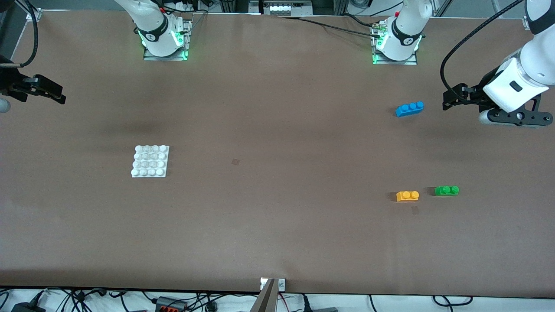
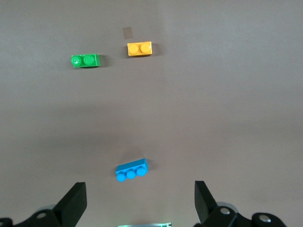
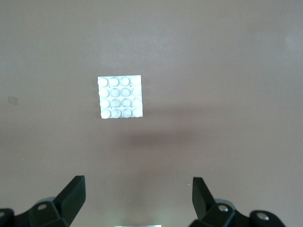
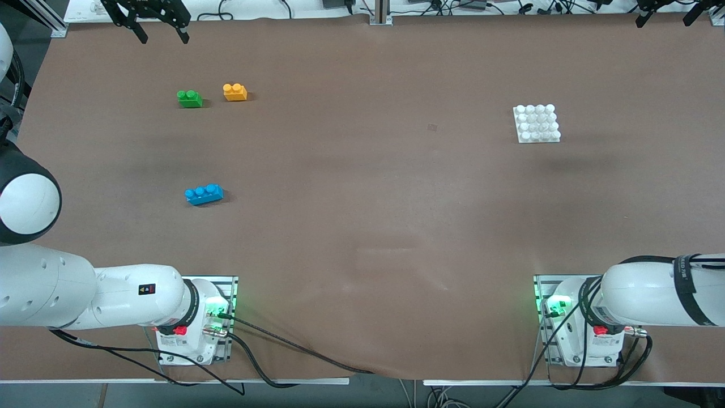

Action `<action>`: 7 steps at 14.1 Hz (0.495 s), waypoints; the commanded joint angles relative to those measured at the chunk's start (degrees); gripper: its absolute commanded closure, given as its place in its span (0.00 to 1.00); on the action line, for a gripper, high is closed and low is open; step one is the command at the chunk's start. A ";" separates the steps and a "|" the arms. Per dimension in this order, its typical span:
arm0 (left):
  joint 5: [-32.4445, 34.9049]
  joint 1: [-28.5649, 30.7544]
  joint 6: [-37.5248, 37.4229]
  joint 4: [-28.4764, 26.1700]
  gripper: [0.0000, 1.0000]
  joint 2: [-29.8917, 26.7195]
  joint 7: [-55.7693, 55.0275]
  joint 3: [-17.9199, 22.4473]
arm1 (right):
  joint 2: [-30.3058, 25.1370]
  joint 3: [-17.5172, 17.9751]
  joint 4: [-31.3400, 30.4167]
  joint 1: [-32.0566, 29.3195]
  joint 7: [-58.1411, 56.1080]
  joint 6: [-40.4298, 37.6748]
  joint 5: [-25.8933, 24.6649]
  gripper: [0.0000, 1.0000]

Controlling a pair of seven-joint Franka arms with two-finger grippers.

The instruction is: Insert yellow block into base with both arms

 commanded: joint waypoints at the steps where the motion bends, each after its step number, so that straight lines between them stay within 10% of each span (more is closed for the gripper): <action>1: 0.77 0.46 -1.28 1.80 0.00 0.80 -0.38 -0.38 | -0.64 0.00 -0.71 -0.45 0.81 0.50 1.11 0.00; 7: 0.86 0.46 -1.37 2.06 0.00 1.15 -0.38 -0.38 | -0.55 0.00 -0.62 -0.28 0.28 0.06 0.67 0.00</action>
